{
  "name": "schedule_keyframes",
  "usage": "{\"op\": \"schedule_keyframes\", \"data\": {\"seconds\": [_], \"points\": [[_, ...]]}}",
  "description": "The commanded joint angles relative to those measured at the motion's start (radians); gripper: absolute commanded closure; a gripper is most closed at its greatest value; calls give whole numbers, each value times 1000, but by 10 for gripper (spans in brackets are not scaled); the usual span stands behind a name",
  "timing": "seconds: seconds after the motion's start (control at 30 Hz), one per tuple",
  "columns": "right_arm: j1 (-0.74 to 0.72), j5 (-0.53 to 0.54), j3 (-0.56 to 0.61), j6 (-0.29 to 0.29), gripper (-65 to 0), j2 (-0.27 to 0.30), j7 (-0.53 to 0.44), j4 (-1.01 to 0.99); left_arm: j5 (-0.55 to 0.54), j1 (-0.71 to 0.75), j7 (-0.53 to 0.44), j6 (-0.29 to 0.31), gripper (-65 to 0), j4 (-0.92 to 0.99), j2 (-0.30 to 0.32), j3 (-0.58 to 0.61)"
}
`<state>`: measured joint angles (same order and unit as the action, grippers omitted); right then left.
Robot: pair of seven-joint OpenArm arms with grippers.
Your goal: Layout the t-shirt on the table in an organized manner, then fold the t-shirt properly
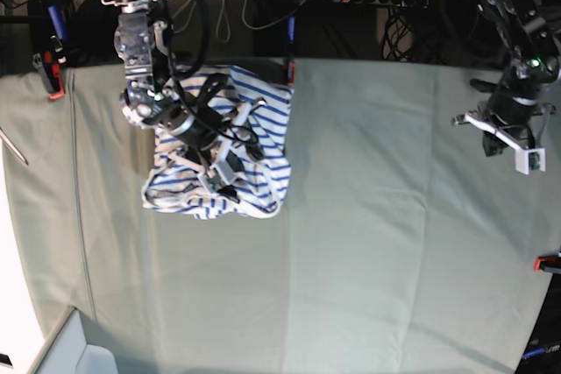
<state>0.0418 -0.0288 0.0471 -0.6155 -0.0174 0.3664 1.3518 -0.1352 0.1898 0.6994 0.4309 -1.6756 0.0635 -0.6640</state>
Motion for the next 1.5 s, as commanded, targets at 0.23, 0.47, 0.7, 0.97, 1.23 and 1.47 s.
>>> {"op": "schedule_keyframes", "data": {"seconds": [0.23,0.47,0.7,0.97,1.23,1.47], "points": [[-21,16,3,3,-35,6,-25,18,-8,-16,-25,1,0,-14,6,-1],[-15,16,4,1,0,21,-25,18,-8,-23,-31,1,0,-14,6,-1],[-36,17,-3,1,0,33,-20,87,-8,-28,-24,1,0,-19,6,-1],[8,20,-16,1,0,50,-23,186,-8,-28,-28,1,0,-14,5,-1],[0,20,-160,1,0,52,-27,90,-8,-29,-27,1,0,-16,-1,-1],[-99,20,-232,1,0,89,-27,-74,-10,-28,-24,1,0,-31,-31,-1]]}}
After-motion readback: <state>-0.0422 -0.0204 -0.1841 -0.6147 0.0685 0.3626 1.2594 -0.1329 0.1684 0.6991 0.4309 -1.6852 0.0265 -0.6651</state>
